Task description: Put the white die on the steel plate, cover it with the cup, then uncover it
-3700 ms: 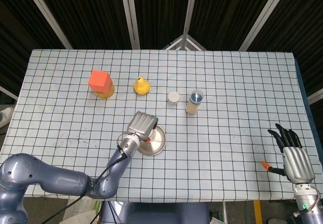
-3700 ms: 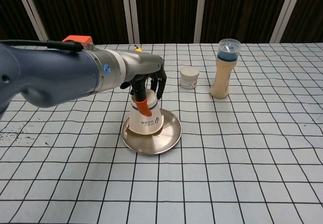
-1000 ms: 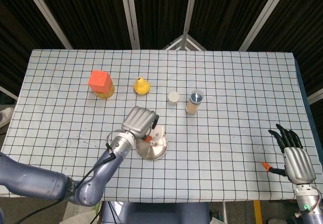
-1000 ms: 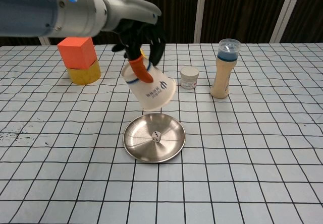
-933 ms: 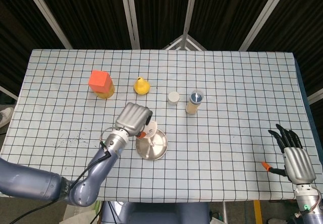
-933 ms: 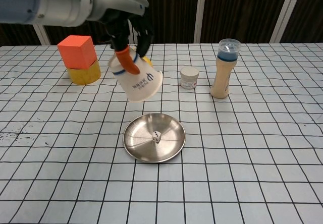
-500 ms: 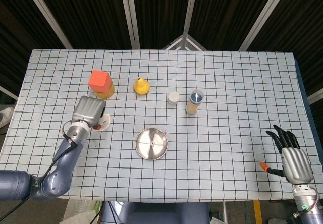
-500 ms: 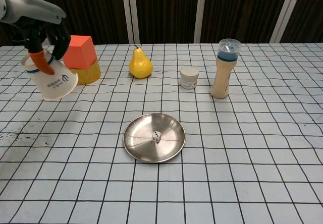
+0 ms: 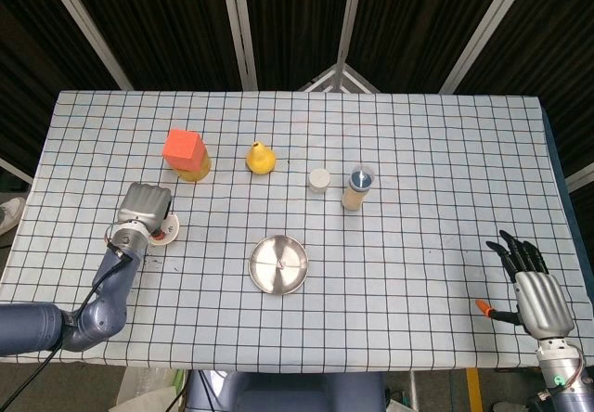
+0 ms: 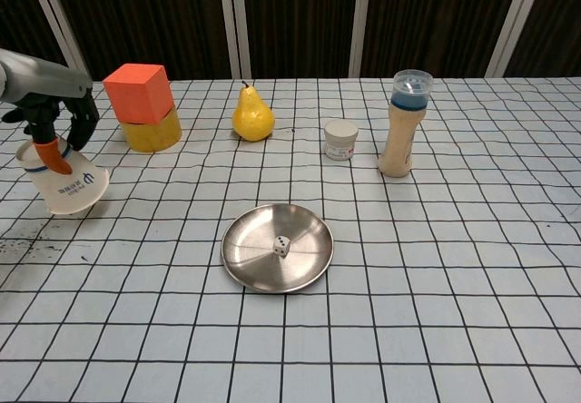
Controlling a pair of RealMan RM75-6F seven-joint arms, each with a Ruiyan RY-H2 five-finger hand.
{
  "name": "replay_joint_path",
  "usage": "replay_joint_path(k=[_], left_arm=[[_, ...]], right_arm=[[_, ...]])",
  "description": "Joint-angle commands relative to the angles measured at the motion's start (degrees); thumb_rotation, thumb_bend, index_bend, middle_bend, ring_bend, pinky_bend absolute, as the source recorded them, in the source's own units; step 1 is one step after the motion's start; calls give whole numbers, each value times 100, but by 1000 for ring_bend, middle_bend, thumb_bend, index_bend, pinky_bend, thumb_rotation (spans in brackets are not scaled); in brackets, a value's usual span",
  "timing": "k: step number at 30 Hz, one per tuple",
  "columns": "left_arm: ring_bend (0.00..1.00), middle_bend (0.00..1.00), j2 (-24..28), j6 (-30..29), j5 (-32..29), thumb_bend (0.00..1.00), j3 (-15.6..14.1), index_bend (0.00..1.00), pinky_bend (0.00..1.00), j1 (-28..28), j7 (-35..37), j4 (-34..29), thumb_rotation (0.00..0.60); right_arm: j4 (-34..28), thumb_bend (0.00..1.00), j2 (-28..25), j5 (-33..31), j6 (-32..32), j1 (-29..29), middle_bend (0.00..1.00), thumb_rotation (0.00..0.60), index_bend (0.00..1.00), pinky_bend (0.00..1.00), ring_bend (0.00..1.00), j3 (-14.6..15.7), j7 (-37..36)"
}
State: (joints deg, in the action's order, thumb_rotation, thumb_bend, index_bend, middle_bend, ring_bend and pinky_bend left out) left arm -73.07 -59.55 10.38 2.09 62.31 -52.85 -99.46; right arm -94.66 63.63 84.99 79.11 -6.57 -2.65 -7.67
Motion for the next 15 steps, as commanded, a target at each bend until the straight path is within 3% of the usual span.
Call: replay_joint_path(k=[1, 6, 12, 15], left_arm=[[705, 540, -296, 146, 142, 418, -57, 537, 754, -53, 83, 307, 600], [698, 522, -707, 259, 293, 396, -56, 496, 754, -67, 161, 669, 600], [658, 300, -777, 115, 317, 228, 29, 340, 741, 16, 87, 585, 600], [645, 221, -680, -25, 303, 193, 100, 275, 740, 72, 25, 356, 600]], right_arm=[[11, 171, -4, -3, -10, -4, 33, 600, 162, 0, 86, 0, -25], [36, 171, -15, -7, 11, 2, 33, 600, 162, 0, 86, -10, -59], [46, 172, -24, 5, 21, 5, 33, 600, 162, 0, 86, -6, -81], [45, 172, -20, 25, 19, 0, 33, 600, 162, 0, 86, 1, -78]])
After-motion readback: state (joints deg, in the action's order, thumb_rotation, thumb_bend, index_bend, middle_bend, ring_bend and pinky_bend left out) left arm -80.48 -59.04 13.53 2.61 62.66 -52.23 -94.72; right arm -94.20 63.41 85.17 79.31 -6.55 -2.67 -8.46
